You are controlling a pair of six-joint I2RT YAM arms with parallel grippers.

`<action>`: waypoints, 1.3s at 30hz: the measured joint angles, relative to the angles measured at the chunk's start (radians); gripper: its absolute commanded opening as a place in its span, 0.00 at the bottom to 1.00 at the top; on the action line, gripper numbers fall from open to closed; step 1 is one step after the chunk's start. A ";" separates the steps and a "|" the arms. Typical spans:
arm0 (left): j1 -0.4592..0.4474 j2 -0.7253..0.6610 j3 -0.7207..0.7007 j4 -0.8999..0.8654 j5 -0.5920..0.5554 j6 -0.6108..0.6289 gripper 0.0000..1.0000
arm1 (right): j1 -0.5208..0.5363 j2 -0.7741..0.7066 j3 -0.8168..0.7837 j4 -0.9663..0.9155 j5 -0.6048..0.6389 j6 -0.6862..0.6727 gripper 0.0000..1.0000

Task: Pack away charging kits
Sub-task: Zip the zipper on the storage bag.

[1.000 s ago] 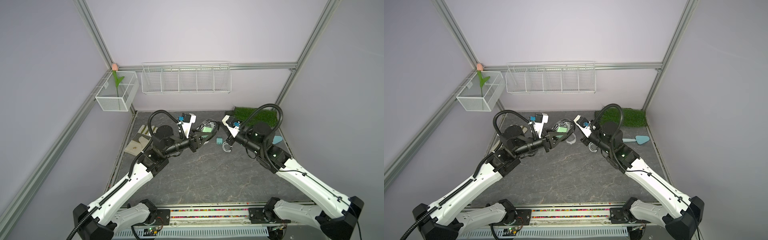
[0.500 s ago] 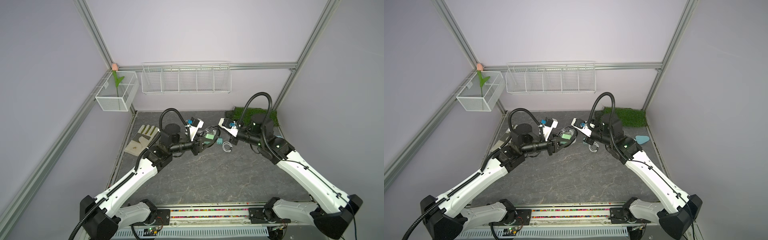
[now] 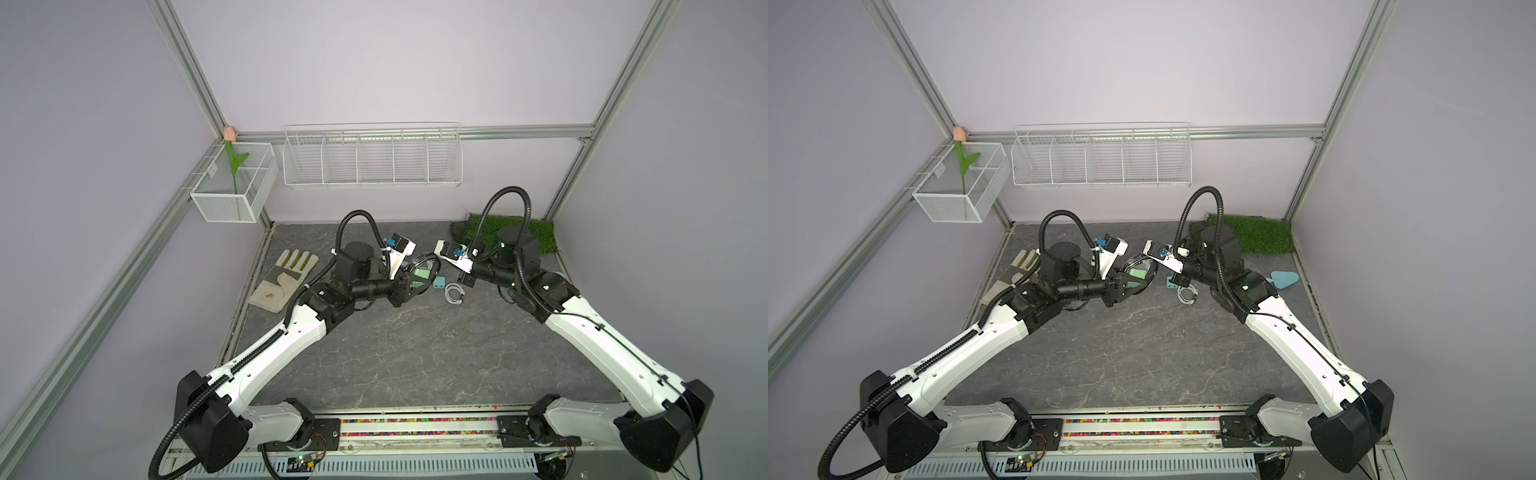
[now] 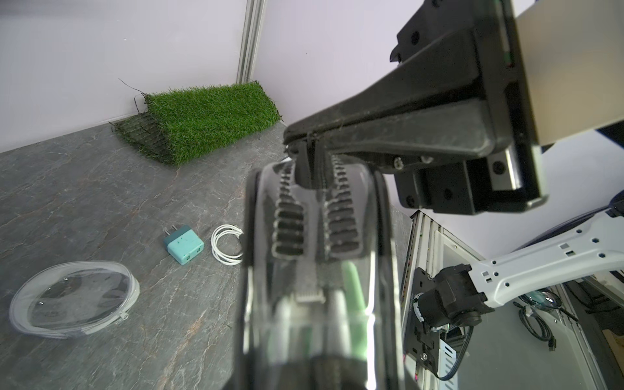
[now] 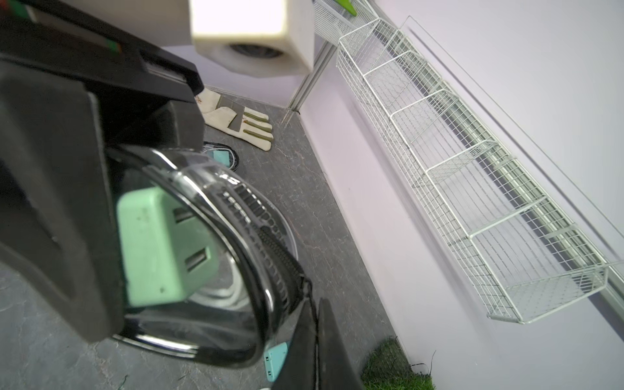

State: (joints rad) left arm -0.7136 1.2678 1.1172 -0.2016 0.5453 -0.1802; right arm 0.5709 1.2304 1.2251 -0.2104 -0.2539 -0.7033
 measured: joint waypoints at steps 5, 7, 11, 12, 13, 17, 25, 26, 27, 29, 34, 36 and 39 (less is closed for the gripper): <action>0.000 -0.005 0.014 0.027 -0.009 -0.047 0.69 | -0.004 -0.004 -0.015 0.153 -0.011 0.162 0.06; 0.000 -0.005 0.009 0.036 -0.009 -0.068 0.76 | -0.013 -0.018 -0.034 0.260 -0.001 0.258 0.06; 0.002 -0.014 -0.021 0.113 -0.005 -0.116 0.82 | -0.016 -0.045 -0.069 0.412 0.037 0.425 0.06; 0.004 -0.023 -0.037 0.143 -0.005 -0.126 0.84 | -0.016 -0.049 -0.074 0.441 0.045 0.469 0.06; 0.005 -0.034 -0.055 0.173 -0.005 -0.137 0.85 | -0.016 -0.050 -0.075 0.462 0.053 0.507 0.06; 0.006 -0.088 -0.122 0.292 -0.008 -0.179 0.89 | -0.012 -0.055 -0.088 0.537 0.086 0.628 0.06; 0.006 -0.169 -0.192 0.573 -0.047 -0.240 0.91 | 0.038 -0.065 -0.126 0.591 0.158 0.781 0.06; 0.006 -0.169 -0.197 0.600 -0.057 -0.246 0.91 | 0.048 -0.065 -0.126 0.595 0.162 0.790 0.06; 0.006 -0.169 -0.202 0.626 -0.074 -0.249 0.91 | 0.061 -0.063 -0.126 0.599 0.169 0.799 0.06; 0.006 -0.166 -0.211 0.668 -0.105 -0.253 0.92 | 0.083 -0.058 -0.126 0.606 0.176 0.808 0.06; 0.006 -0.150 -0.213 0.741 -0.160 -0.240 0.88 | 0.113 -0.025 -0.118 0.605 0.187 0.820 0.06; 0.006 -0.142 -0.212 0.773 -0.164 -0.236 0.71 | 0.115 -0.016 -0.118 0.604 0.193 0.827 0.06; 0.006 -0.120 -0.211 0.811 -0.165 -0.234 0.34 | 0.120 -0.006 -0.118 0.607 0.208 0.838 0.06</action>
State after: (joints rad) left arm -0.7071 1.1477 0.9066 0.6098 0.3805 -0.4141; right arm 0.6910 1.2247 1.1069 0.3969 -0.0456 0.1352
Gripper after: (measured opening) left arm 0.578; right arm 0.065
